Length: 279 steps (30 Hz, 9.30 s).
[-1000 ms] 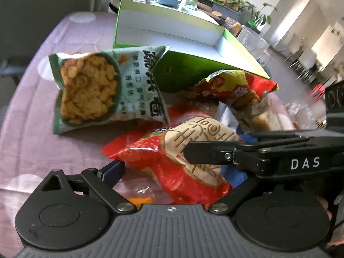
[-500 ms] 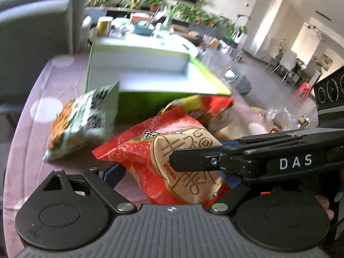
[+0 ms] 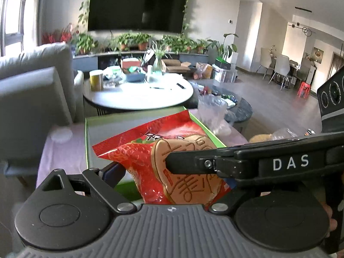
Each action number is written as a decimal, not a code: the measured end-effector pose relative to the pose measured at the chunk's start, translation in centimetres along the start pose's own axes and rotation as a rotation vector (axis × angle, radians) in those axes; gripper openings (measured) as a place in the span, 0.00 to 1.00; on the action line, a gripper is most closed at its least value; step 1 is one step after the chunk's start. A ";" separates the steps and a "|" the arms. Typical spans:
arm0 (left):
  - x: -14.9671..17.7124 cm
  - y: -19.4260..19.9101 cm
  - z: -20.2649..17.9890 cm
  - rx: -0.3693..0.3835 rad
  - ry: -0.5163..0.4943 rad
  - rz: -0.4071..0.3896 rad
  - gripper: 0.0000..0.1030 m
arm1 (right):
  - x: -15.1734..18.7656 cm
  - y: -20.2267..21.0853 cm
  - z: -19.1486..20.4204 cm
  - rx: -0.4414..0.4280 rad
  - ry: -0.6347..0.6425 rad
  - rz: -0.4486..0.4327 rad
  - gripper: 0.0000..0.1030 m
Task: Organize snacks
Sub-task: 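Carry the red bag into the green box and open the right gripper, then grasp the green-and-white curly snack bag with the right gripper, then lower the green-and-white bag into the box beside the red bag, release, then grasp the yellow-and-red crayfish-print bag with the right gripper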
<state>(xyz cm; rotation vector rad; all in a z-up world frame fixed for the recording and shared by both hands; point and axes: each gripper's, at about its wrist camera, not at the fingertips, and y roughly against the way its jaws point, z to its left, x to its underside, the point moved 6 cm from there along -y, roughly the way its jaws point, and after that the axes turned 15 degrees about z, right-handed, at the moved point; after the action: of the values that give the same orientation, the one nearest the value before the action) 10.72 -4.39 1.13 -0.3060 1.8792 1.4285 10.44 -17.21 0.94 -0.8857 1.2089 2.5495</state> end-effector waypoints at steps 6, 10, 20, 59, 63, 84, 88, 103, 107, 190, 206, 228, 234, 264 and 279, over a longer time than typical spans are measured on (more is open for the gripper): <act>-2.8 -1.3 1.9 -0.022 -0.026 -0.010 0.90 | -2.7 -1.1 -0.8 -0.014 -0.029 -0.052 0.73; -4.1 -2.3 3.2 -0.026 -0.053 -0.005 0.90 | -4.1 -1.9 -1.3 -0.023 -0.054 -0.091 0.73; -5.2 -6.4 5.7 0.002 -0.061 0.060 0.91 | -5.3 -4.6 -3.2 -0.002 -0.132 -0.086 0.73; -1.2 -5.0 9.0 -0.086 0.080 0.104 0.91 | -3.8 -5.1 -2.3 0.074 -0.092 -0.030 0.73; -0.4 -4.2 9.3 -0.098 0.100 0.101 0.91 | -3.6 -4.5 -1.7 0.086 -0.070 -0.038 0.73; 7.0 -4.7 12.9 -0.102 0.241 0.194 0.91 | -0.1 -3.5 -1.0 0.121 -0.050 0.006 0.73; 7.9 -5.4 12.0 -0.076 0.231 0.219 0.91 | 0.4 -3.5 -1.2 0.133 -0.057 0.016 0.73; 10.1 -5.6 6.9 0.038 0.170 0.289 0.92 | 1.2 -3.6 -1.3 0.147 -0.068 0.037 0.73; 10.9 -5.0 4.9 0.035 0.108 0.305 0.91 | 1.6 -3.6 -1.4 0.153 -0.064 0.048 0.73; -4.2 -9.2 -2.6 0.032 0.008 0.128 0.78 | -3.7 -1.1 -8.6 0.177 -0.103 -0.072 0.64; -3.9 -11.8 -2.1 0.043 0.012 0.174 0.80 | -3.7 -2.8 -11.2 0.192 -0.141 -0.040 0.64; -2.9 -10.5 -1.4 0.021 0.038 0.177 0.82 | -3.3 -2.2 -11.6 0.213 -0.159 -0.038 0.65; -2.4 -9.4 -0.7 0.012 0.058 0.164 0.82 | -3.0 -1.2 -11.5 0.211 -0.163 -0.047 0.65; 3.6 -7.0 -1.9 0.017 -0.029 0.183 0.84 | 2.1 -0.5 -9.0 0.167 -0.034 0.008 0.65; 3.8 -8.1 -2.1 0.027 -0.053 0.194 0.78 | 3.3 -1.4 -9.8 0.167 -0.006 0.030 0.65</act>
<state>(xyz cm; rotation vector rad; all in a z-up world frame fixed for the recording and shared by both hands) 11.96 -8.22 -7.10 -0.0729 1.9257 1.5217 12.69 -23.97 -6.73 -0.8278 1.4187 2.4282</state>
